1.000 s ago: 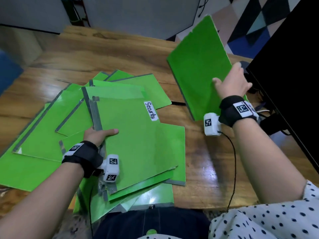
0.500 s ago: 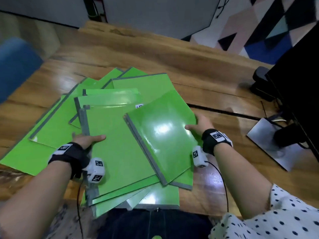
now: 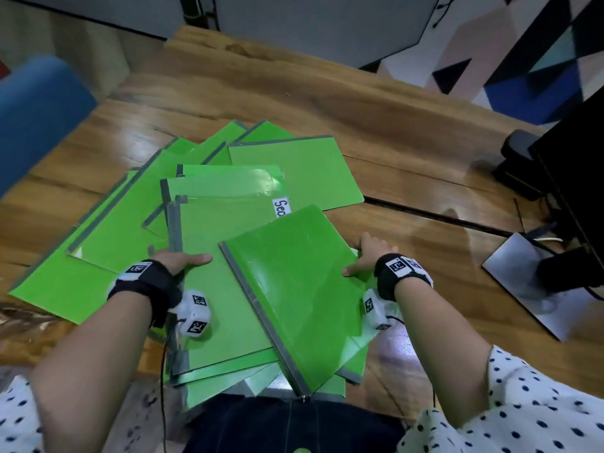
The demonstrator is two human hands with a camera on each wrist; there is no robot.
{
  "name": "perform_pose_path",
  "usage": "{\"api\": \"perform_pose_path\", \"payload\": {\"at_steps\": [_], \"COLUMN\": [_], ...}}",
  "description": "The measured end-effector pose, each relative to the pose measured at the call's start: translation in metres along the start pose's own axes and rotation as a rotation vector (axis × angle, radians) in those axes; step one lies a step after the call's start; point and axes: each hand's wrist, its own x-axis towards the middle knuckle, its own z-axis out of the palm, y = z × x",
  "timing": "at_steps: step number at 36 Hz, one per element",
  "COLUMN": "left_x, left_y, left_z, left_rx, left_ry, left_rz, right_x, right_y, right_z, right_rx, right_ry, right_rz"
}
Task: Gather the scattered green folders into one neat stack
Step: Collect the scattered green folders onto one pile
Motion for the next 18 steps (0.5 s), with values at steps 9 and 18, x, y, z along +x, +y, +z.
{"api": "perform_pose_path", "payload": {"at_steps": [9,18], "left_x": [-0.005,-0.006], "left_y": [0.0,0.006], "left_z": [0.002,0.005], "left_rx": [0.059,0.054], "left_ry": [0.005,-0.065], "left_rz": [0.042,0.043], "right_x": [-0.011,-0.034], "right_y": [0.001,0.006], "right_z": [0.002,-0.058], "right_rx": [0.077,0.101], "right_ry": [-0.159,-0.025], "right_rz": [0.035,-0.013]}}
